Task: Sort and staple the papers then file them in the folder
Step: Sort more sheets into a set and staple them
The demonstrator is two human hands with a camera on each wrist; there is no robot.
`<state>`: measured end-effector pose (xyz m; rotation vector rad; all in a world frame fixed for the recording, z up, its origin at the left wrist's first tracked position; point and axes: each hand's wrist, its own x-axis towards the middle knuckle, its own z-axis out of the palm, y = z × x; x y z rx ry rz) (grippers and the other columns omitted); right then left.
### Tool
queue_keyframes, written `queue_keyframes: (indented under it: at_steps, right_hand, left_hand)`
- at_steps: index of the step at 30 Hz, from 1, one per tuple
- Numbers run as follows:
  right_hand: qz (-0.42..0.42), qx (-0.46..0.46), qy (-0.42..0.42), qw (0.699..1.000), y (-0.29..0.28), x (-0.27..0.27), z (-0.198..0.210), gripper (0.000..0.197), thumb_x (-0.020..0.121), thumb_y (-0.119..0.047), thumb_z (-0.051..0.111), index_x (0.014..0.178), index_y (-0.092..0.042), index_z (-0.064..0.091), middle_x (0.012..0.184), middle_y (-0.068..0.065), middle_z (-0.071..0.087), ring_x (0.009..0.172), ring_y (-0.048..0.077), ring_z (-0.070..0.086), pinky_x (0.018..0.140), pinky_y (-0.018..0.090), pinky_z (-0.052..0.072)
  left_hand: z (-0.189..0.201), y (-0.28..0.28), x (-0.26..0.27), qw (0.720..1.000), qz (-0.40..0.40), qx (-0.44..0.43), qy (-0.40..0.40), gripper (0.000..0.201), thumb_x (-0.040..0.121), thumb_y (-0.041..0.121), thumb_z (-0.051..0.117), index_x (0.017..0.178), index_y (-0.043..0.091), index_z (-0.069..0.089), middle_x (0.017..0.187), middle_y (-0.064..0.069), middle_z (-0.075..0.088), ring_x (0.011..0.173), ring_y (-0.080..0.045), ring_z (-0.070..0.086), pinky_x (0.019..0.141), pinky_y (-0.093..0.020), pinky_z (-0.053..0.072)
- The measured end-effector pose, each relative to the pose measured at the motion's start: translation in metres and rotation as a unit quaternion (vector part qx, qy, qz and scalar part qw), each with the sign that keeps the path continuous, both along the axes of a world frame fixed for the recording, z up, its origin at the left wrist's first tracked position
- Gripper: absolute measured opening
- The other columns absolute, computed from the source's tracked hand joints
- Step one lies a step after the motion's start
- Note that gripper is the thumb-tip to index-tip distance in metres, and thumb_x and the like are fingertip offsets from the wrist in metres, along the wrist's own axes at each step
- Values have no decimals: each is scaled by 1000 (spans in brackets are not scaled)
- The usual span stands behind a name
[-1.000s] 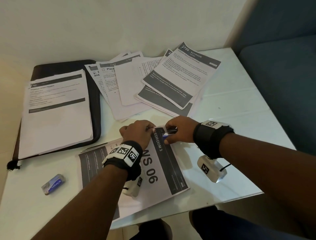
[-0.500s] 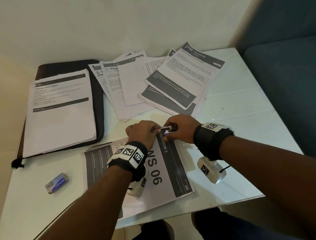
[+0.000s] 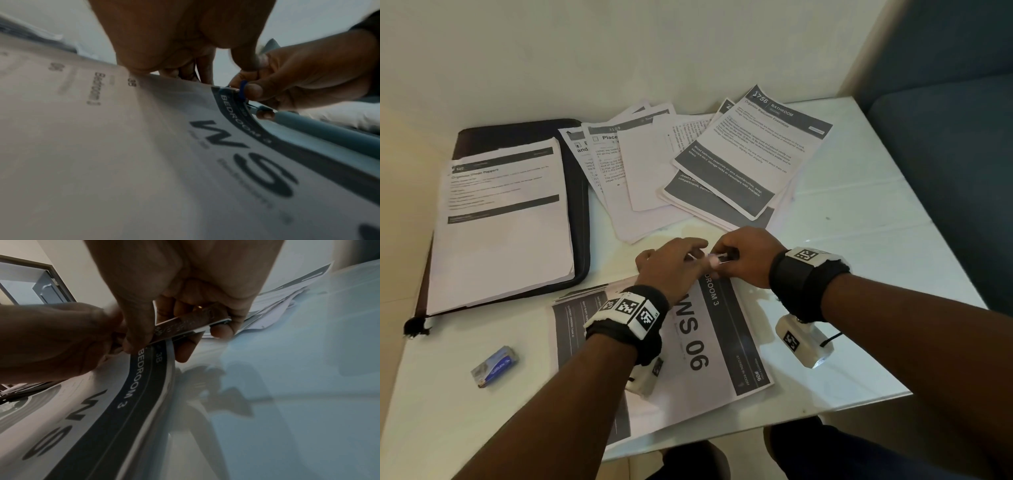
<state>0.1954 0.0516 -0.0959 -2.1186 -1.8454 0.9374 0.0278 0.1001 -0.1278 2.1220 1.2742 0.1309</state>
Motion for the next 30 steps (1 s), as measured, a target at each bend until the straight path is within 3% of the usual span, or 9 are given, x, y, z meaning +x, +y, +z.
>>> queue_keyframes:
  at_steps: [2, 4, 8, 12, 17, 22, 26, 30]
  right_hand:
    - [1, 0, 1, 1000, 0, -2, 1, 27, 86, -34, 71, 105, -15, 71, 94, 4, 68, 88, 21, 62, 74, 25, 45]
    - [9, 0, -3, 1000, 1, -3, 2, 28, 87, -35, 70, 105, -14, 70, 95, 5, 68, 86, 20, 60, 75, 26, 45]
    - [11, 5, -32, 999, -3, -5, 2, 28, 89, -38, 67, 105, -16, 70, 93, 1, 66, 82, 16, 55, 73, 24, 39]
    - [5, -8, -49, 999, -6, -6, 0, 29, 89, -40, 65, 108, -19, 70, 95, 0, 66, 87, 16, 56, 75, 24, 40]
    - [-4, 3, -20, 1000, -3, 1, -1, 29, 87, -36, 69, 107, -14, 70, 91, 2, 64, 86, 19, 58, 73, 23, 38]
    - [-6, 1, 20, 1000, -2, 5, 1, 38, 77, -34, 80, 108, -16, 68, 98, 3, 67, 90, 20, 61, 77, 25, 45]
    - [13, -17, 23, 1000, -2, 10, 3, 45, 73, -33, 84, 111, -16, 69, 98, 1, 67, 89, 17, 59, 80, 26, 48]
    - [16, -24, 22, 999, -3, 9, -1, 44, 72, -34, 84, 111, -18, 69, 99, 0, 66, 91, 18, 60, 83, 30, 51]
  left_hand:
    - [5, -2, 3, 997, -51, -1, 58, 65, 80, 71, 59, 132, 33, 53, 129, 8, 61, 120, -18, 52, 113, -50, 22]
    - [7, -2, 6, 995, -64, 7, 79, 63, 78, 71, 61, 128, 34, 54, 123, 8, 63, 119, -19, 53, 112, -48, 19]
    - [4, -4, 10, 995, -60, 11, 77, 48, 81, 67, 60, 114, 32, 60, 97, 13, 59, 105, -16, 56, 106, -44, 22]
    - [5, -9, 13, 993, -61, 17, 96, 48, 84, 66, 59, 118, 32, 60, 110, 9, 66, 108, -17, 54, 105, -43, 22]
    - [8, -2, 18, 994, -80, -15, 78, 47, 81, 66, 62, 113, 31, 57, 96, 13, 55, 101, -17, 55, 98, -41, 31]
    - [17, 11, 13, 985, -106, -25, 133, 52, 82, 46, 72, 128, 28, 53, 116, 1, 63, 107, -24, 57, 101, -46, 41]
    - [4, 14, 5, 995, -57, -41, 73, 19, 85, 36, 71, 97, 31, 57, 99, 4, 65, 88, -17, 58, 88, -41, 51]
    - [0, 15, 5, 997, -44, -39, 39, 16, 85, 33, 72, 88, 30, 57, 91, 6, 64, 82, -15, 57, 80, -34, 52]
